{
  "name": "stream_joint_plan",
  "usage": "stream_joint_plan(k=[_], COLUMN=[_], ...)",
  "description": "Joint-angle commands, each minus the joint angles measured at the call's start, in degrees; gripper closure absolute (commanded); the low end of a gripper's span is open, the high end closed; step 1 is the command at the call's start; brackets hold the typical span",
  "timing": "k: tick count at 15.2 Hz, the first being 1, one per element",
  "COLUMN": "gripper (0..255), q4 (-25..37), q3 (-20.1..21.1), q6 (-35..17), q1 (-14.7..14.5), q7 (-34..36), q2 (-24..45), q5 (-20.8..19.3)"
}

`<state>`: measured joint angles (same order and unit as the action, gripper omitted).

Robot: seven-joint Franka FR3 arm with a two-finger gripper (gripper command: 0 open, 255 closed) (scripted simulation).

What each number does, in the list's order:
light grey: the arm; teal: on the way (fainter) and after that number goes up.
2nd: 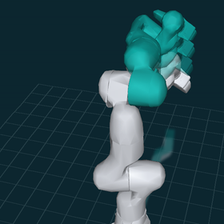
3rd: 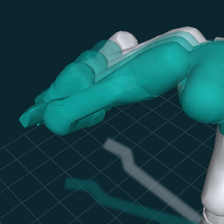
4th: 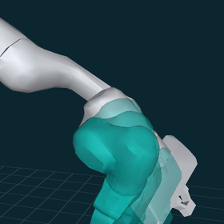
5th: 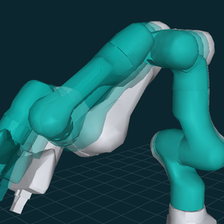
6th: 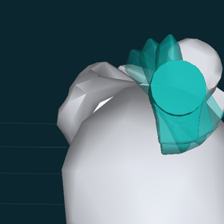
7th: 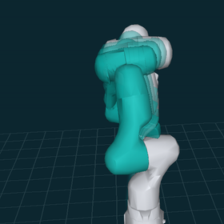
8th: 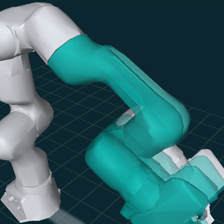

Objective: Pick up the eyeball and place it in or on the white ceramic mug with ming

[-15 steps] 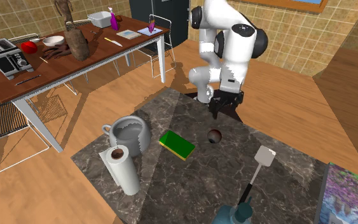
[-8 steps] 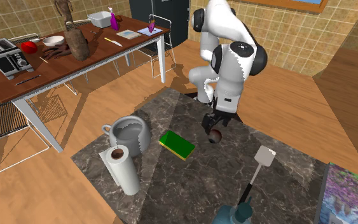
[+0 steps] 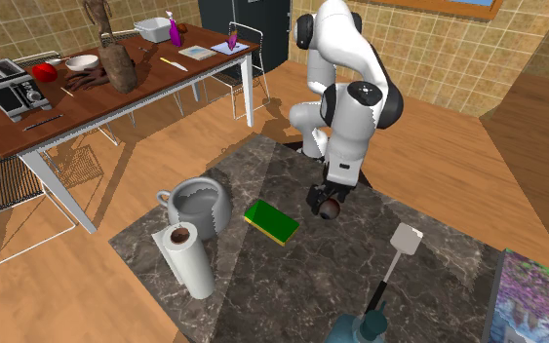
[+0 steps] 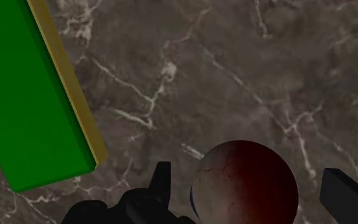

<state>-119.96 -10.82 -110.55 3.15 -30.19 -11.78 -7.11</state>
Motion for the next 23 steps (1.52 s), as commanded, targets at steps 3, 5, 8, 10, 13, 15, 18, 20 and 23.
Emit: stream_joint_plan(k=[3,5,8,10,13,15,18,20,23], gripper=[0,0,255,255,255,255,255,255,255], q4=[-0.09,-0.09,-0.09,-0.09,-0.09,-0.09,1.96,3.38,5.62], q3=[-0.02,-0.02,-0.02,-0.02,-0.02,-0.02,0.06,0.12,0.20], q6=[-0.13,-0.12,-0.12,-0.12,-0.12,-0.13,2.18,3.71,6.01], q1=[0.02,0.02,0.01,0.02,0.01,0.02,-0.03,-0.06,-0.10], q7=[-0.03,-0.02,-0.02,-0.02,-0.02,-0.03,-0.18,-0.28,-0.45], q2=[0.01,0.01,0.01,0.01,0.01,0.01,-0.25,-0.36,-0.43], q5=[-0.01,-0.01,-0.01,-0.01,-0.01,-0.01,0.06,0.10,0.18])
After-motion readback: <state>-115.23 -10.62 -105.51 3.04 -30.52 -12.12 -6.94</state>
